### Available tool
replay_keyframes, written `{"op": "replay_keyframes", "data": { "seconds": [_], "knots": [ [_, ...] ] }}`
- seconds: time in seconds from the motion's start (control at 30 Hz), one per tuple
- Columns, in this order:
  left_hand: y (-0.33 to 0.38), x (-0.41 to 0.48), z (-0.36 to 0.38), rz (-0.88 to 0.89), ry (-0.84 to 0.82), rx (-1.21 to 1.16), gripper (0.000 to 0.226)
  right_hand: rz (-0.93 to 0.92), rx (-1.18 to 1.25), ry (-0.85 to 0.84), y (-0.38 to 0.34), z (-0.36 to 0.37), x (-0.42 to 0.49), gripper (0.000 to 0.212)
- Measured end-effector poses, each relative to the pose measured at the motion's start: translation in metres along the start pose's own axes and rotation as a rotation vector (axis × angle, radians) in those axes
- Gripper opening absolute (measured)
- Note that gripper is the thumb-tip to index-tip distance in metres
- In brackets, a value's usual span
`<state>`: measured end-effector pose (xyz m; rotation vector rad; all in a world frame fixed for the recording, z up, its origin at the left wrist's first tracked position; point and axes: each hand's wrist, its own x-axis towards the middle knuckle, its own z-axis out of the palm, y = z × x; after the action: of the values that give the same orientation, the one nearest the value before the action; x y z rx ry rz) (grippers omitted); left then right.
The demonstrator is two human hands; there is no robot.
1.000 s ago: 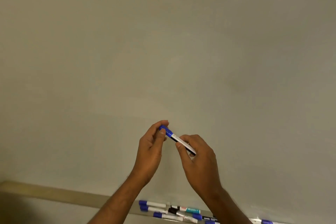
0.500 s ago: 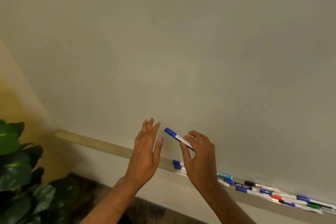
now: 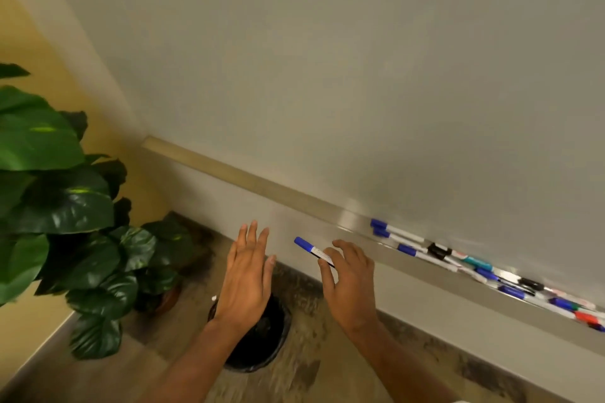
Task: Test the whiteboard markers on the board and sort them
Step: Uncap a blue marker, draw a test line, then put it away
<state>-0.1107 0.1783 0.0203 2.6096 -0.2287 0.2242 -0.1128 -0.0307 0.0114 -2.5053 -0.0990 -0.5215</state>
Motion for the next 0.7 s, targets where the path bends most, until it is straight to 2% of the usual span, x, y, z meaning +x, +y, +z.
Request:
{"op": "replay_keyframes", "data": {
  "seconds": [0.3,0.47,0.7],
  "knots": [
    [-0.113,-0.041,0.05,-0.146,-0.06,0.061,0.06,-0.023,-0.079,-0.191,0.001,0.124,-0.048,0.02],
    [-0.153,-0.053,0.071,-0.201,-0.047,0.071,0.059,-0.001,-0.14,-0.299,0.005,0.178,-0.073,0.039],
    [-0.197,-0.072,0.092,-0.266,-0.043,0.059,0.059,0.017,-0.182,-0.465,0.008,0.243,-0.094,0.04]
  ]
}}
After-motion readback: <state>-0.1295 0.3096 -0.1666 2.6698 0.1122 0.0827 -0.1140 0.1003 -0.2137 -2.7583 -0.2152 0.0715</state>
